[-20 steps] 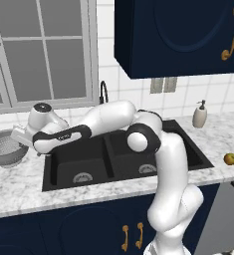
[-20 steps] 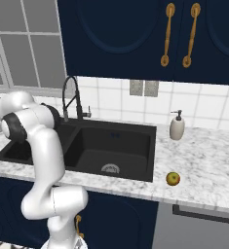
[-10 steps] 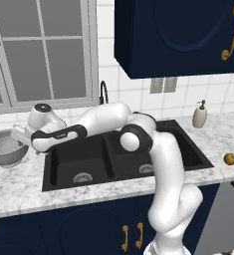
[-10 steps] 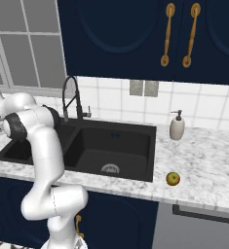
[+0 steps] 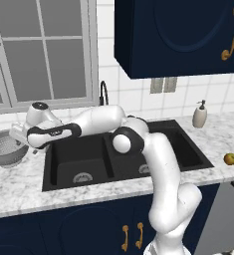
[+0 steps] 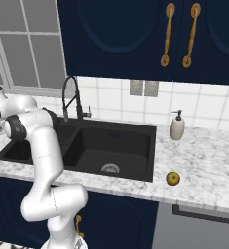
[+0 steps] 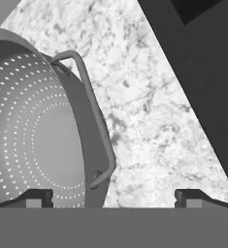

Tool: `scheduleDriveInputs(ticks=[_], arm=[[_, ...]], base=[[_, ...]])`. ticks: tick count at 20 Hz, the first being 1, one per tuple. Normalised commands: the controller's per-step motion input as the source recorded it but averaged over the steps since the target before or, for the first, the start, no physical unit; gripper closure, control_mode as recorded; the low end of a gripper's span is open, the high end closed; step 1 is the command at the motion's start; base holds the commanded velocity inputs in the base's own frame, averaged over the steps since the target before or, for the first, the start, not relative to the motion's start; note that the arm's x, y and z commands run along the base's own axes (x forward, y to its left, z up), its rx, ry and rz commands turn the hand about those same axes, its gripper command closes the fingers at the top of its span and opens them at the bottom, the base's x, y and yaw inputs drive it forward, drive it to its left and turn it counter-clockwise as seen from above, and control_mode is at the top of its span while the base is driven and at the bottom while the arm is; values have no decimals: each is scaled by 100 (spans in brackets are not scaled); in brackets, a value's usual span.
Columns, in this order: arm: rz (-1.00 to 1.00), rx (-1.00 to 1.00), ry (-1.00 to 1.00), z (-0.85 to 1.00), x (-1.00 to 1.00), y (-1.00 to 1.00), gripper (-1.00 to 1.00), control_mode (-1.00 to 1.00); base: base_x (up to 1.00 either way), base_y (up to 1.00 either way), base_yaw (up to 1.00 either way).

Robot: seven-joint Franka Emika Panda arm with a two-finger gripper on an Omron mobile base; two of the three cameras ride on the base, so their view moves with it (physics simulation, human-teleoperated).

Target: Put the colander in the sink, put the apple, orange in the colander, and turn on the sink faucet and pour water over the colander.

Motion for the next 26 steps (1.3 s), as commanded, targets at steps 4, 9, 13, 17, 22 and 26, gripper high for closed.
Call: scheduleDriveInputs(ticks=[4, 9, 13, 17, 22, 26], arm=[[-5, 0, 11, -21, 14, 10, -100, -100], [-4, 0, 1, -17, 18, 17, -100, -100], [-2, 0, 0, -6, 25, 22, -100, -100], [-2, -2, 2, -15, 8, 15, -100, -100], [-3, -6, 17, -29, -20, -1, 100, -100], [-4, -1, 14, -23, -8, -5, 100, -100]], base=[[0, 0, 0], [0, 0, 0], [0, 0, 0], [0, 0, 0], [0, 0, 0], [0, 0, 0]])
